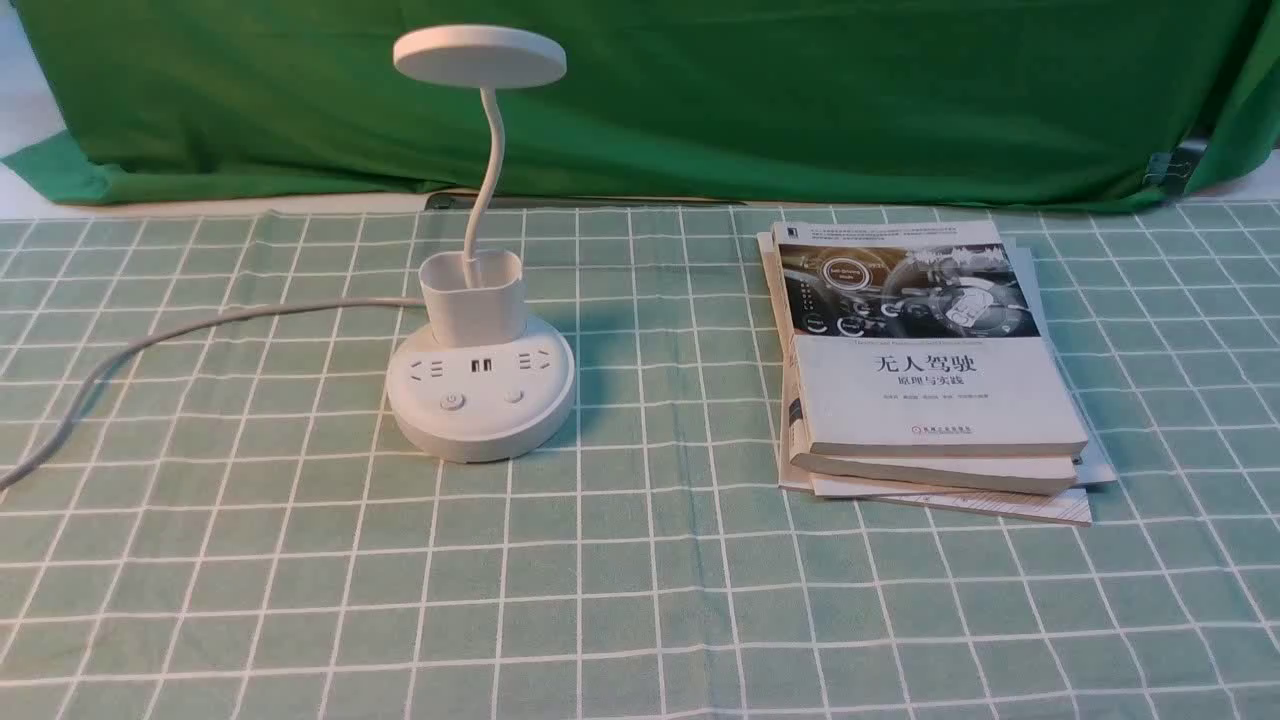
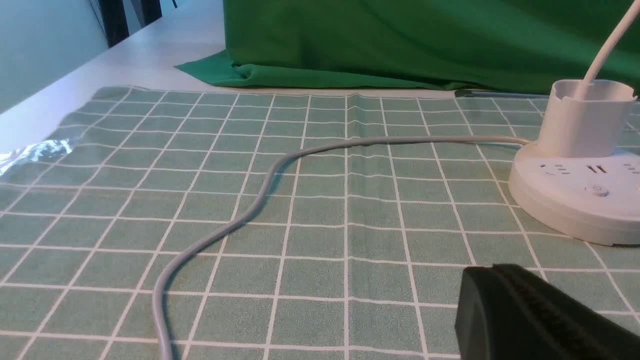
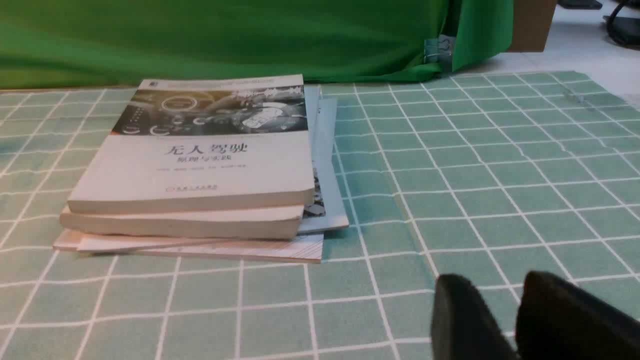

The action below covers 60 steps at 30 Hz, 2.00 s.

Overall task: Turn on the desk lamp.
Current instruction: Use the left arm to press the button switch on the lamp holder

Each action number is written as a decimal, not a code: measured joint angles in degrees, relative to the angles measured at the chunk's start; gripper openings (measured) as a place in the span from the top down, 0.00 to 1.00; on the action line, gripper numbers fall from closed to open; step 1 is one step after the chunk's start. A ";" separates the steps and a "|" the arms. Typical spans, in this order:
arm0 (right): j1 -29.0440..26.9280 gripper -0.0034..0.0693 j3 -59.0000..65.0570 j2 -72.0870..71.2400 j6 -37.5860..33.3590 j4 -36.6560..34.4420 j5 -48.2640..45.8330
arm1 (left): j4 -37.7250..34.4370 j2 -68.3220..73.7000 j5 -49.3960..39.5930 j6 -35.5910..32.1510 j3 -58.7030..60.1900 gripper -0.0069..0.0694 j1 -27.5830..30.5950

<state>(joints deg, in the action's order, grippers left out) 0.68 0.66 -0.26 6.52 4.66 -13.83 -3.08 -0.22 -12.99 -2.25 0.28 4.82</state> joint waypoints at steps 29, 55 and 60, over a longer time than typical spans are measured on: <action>0.00 0.62 0.00 0.00 0.00 0.00 0.00 | 0.00 0.00 0.00 0.00 0.00 0.91 0.00; 0.00 0.62 0.00 0.00 0.00 0.00 0.00 | 6.97 0.00 57.52 -1.05 0.00 0.91 0.00; 0.00 0.62 0.00 0.00 0.00 0.00 0.00 | 8.85 -0.05 71.24 2.25 -1.31 0.91 0.00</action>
<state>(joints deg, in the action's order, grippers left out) 0.68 0.66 -0.26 6.52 4.66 -13.83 5.77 -0.27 58.24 0.00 -1.02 4.82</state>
